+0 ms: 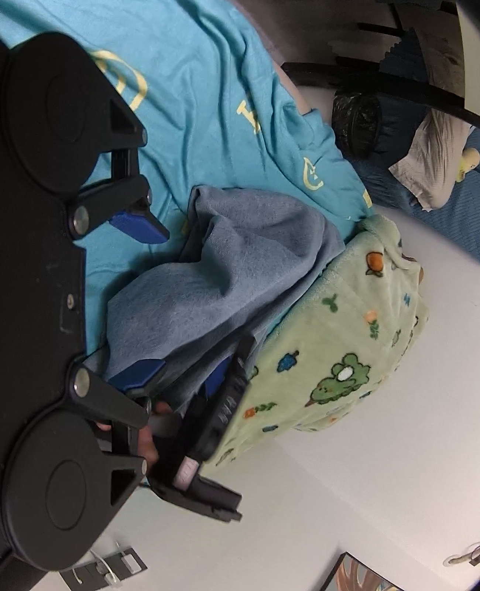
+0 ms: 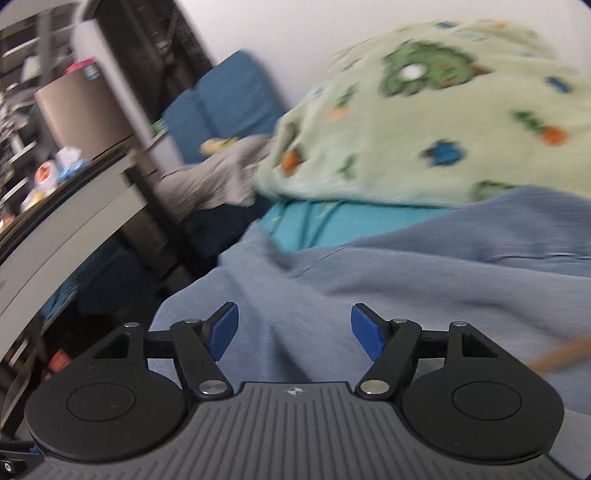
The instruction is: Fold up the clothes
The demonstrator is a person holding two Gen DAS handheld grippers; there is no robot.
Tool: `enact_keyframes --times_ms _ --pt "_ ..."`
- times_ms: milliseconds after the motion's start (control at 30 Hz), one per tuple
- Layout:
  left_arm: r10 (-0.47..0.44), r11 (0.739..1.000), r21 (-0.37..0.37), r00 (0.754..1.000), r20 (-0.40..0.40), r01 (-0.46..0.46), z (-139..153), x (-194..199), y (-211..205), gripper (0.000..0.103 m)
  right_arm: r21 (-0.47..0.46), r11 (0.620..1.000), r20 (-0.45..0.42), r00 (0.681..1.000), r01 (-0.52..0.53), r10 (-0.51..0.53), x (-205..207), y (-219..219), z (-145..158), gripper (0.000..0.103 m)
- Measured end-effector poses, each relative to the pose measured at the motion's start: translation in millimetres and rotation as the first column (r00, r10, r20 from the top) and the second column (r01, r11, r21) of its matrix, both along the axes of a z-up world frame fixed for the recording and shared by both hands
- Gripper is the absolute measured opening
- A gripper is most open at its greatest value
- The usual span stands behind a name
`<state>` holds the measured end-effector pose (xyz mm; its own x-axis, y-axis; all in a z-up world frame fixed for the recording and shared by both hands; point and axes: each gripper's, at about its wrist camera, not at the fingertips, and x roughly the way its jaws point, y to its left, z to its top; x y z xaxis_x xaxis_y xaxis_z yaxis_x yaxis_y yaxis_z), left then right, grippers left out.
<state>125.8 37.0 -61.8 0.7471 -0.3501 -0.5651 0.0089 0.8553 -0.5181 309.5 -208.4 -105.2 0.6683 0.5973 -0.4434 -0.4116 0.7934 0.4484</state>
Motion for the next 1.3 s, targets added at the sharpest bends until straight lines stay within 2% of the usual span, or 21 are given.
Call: enact_keyframes --times_ms 33,67,100,167,200,233,367,500,600,700,800,867,933,1000,1067,1133,1300 --pt "0.0 1.0 0.004 1.0 -0.006 0.0 -2.1 2.2 0.0 0.066 -0.022 1.0 -0.002 1.0 -0.015 0.015 1.2 6.4 -8.3 0.064" --pt "0.001 1.0 0.007 1.0 -0.013 -0.001 -4.3 4.4 0.1 0.066 -0.068 0.998 -0.006 1.0 -0.012 0.011 -1.5 11.8 -14.0 0.053" --pt "0.003 1.0 0.008 1.0 -0.018 -0.003 -6.1 6.1 0.5 0.065 -0.133 0.991 -0.003 1.0 -0.006 0.005 -2.0 17.7 -19.0 0.033" --pt "0.011 1.0 -0.003 1.0 -0.012 -0.011 -6.8 6.1 3.3 0.065 -0.198 0.98 0.047 0.999 -0.01 0.02 -9.8 26.5 -20.4 0.018" --pt "0.015 1.0 -0.006 1.0 -0.006 -0.015 -6.2 5.6 4.6 0.064 -0.2 0.98 0.069 0.997 -0.003 0.017 -14.0 28.1 -17.3 0.01" --pt "0.021 1.0 -0.005 1.0 0.002 -0.021 -4.6 4.7 5.6 0.062 -0.19 0.982 0.084 0.996 0.013 0.003 -18.7 27.7 -11.9 0.006" --pt "0.051 0.999 -0.006 0.997 0.06 -0.051 8.7 -5.3 10.6 0.061 -0.142 0.987 0.154 0.987 0.071 -0.048 -50.7 22.0 20.7 0.005" --pt "0.057 0.998 -0.034 0.991 0.117 -0.053 24.6 -20.4 16.7 0.061 -0.235 0.965 0.269 0.962 0.114 -0.048 -108.7 27.5 43.9 0.005" --pt "0.05 0.997 -0.059 0.986 0.156 -0.042 37.0 -33.5 20.3 0.061 -0.314 0.946 0.286 0.958 0.082 0.012 -151.2 36.5 54.1 0.005" --pt "0.027 0.998 -0.062 0.981 0.192 -0.016 46.6 -45.1 19.4 0.061 -0.348 0.937 0.242 0.969 0.04 0.049 -186.3 47.2 56.9 0.005" --pt "0.001 0.999 -0.038 0.976 0.22 0.008 52.1 -54.8 15.9 0.061 -0.352 0.936 0.128 0.99 -0.001 0.049 -214.3 58.1 45.8 0.005" --pt "-0.009 1.0 -0.014 0.974 0.226 0.012 52.6 -57.2 12.8 0.061 -0.341 0.94 0.015 1.0 -0.02 0.027 -226.0 63.6 29.1 0.005" --pt "-0.019 1.0 -0.003 0.976 0.215 0.02 49.4 -55.9 10.6 0.061 -0.311 0.95 -0.11 0.994 -0.029 -0.005 -231.9 64.9 8.0 0.005" --pt "-0.028 1.0 0.012 0.979 0.199 0.026 45.0 -54.0 8.9 0.061 -0.281 0.959 -0.232 0.972 -0.03 -0.037 -234.6 64.8 -13.1 0.005" --pt "-0.039 0.999 0.032 0.982 0.185 0.034 40.4 -53.5 6.8 0.061 -0.271 0.963 -0.275 0.96 -0.018 -0.06 -233.7 61.2 -21.0 0.006" --pt "-0.052 0.998 0.054 0.983 0.176 0.044 36.5 -54.5 3.7 0.061 -0.218 0.976 -0.295 0.952 0.009 -0.074 -228.1 51.1 -16.4 0.008" --pt "-0.088 0.988 0.139 0.98 0.18 0.063 33.4 -54.9 -12.6 0.061 -0.052 0.986 -0.304 0.938 0.161 -0.17 -231.8 16.7 4.4 0.04"
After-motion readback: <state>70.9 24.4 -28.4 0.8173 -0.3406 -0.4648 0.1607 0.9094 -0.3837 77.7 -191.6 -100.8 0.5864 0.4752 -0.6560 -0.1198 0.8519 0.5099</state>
